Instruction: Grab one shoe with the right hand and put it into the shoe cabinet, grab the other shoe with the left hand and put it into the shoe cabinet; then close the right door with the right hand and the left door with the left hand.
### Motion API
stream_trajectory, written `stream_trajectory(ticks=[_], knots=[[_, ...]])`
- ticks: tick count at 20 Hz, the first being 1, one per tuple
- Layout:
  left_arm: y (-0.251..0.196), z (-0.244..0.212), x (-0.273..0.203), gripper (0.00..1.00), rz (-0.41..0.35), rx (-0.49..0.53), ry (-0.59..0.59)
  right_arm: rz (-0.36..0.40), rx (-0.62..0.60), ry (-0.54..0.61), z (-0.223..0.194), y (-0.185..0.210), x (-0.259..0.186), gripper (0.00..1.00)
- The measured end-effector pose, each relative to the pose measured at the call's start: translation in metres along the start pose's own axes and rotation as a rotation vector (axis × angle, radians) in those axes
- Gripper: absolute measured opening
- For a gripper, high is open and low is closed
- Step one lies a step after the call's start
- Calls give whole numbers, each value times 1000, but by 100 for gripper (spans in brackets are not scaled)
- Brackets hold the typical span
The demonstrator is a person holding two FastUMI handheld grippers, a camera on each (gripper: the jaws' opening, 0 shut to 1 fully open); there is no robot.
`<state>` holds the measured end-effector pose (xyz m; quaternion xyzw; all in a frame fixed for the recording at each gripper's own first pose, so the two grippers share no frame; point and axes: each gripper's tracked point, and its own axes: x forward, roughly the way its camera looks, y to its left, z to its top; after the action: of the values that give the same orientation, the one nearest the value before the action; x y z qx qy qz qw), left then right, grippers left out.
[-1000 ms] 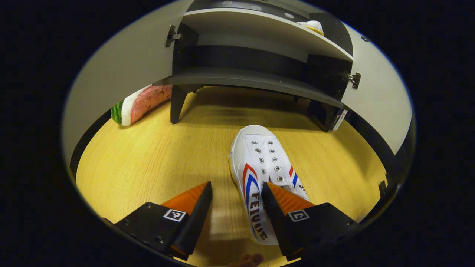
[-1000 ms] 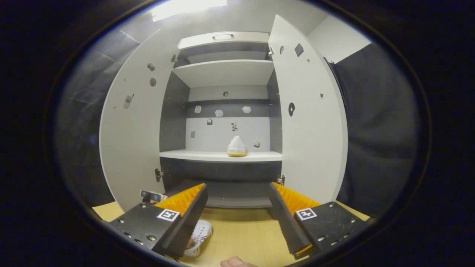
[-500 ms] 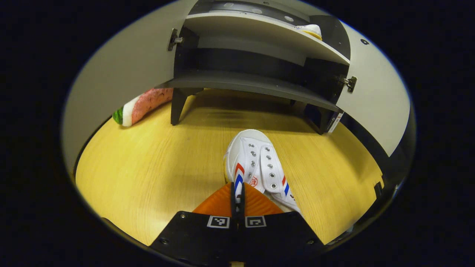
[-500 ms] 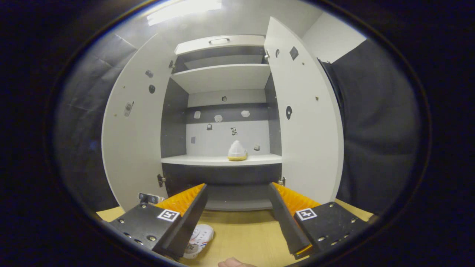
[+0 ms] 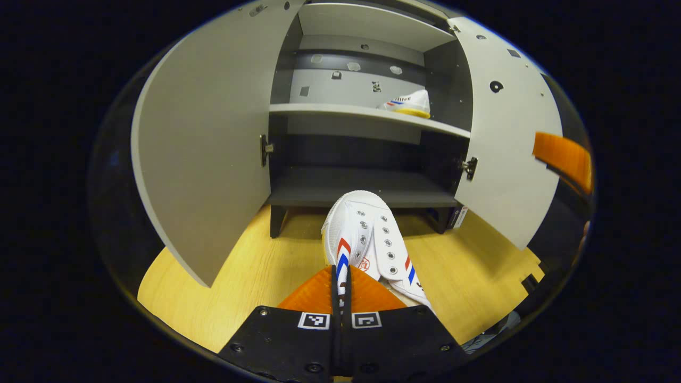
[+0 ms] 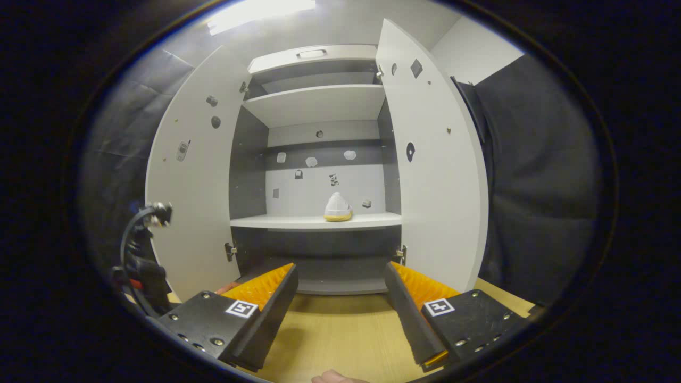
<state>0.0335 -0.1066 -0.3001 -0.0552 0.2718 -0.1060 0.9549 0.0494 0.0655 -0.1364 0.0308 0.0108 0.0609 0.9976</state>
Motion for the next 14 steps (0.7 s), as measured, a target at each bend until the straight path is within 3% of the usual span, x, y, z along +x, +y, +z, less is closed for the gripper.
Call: stream_trajectory(ticks=[3,10,14], knots=[[1,34,-25,1,-28,-25,-68,-1,-18,7,-3,-4,-3,98],[16,101,-83,0,16,-8,-224,31,-18,8,-11,4,-9,98],[17,144,-84,1,17,-18,-268,37,-10,6,-10,-1,-13,98]])
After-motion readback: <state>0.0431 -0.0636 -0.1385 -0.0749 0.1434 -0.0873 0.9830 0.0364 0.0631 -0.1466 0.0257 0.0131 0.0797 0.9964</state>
